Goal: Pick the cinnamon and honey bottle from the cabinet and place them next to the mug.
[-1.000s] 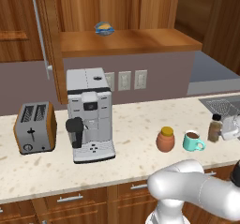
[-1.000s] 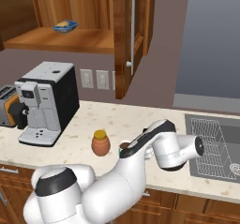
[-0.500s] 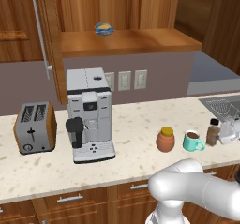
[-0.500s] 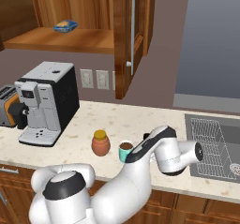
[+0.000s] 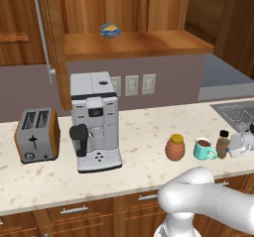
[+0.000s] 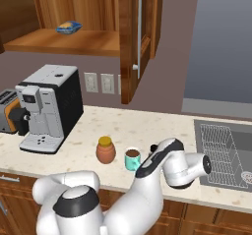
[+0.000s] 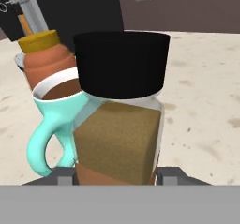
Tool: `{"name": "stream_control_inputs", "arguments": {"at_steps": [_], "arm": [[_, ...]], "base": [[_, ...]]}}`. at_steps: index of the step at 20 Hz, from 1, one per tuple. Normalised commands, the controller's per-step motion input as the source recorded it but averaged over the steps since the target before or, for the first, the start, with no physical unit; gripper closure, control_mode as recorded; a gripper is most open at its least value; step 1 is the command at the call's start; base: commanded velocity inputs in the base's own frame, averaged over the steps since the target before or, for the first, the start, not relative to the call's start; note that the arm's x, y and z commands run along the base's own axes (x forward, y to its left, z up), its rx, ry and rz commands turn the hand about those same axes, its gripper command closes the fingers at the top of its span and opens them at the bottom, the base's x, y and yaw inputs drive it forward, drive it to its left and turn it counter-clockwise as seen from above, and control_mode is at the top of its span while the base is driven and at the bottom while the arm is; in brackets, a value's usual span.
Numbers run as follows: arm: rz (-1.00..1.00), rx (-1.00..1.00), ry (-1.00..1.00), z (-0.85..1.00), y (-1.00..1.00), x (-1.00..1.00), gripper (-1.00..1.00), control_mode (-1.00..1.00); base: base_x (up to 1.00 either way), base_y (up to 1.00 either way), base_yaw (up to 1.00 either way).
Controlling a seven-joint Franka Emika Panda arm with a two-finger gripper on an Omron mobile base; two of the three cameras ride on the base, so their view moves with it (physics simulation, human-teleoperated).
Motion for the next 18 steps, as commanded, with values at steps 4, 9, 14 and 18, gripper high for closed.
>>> {"name": "stream_control_inputs", "arguments": {"at_steps": [4,9,14,18], "arm": [[0.0,0.0,0.0,-0.14,0.0,0.36,1.0,-1.0],[0.0,0.0,0.0,0.0,0.0,0.41,1.0,-1.0],[0.0,0.0,0.0,-0.03,0.0,0.15,1.0,-1.0],[0.0,0.0,0.0,-0.25,0.0,0.0,1.0,-1.0]], "base": [[0.0,0.0,0.0],[0.0,0.0,0.0],[0.0,0.0,0.0],[0.0,0.0,0.0]]}}
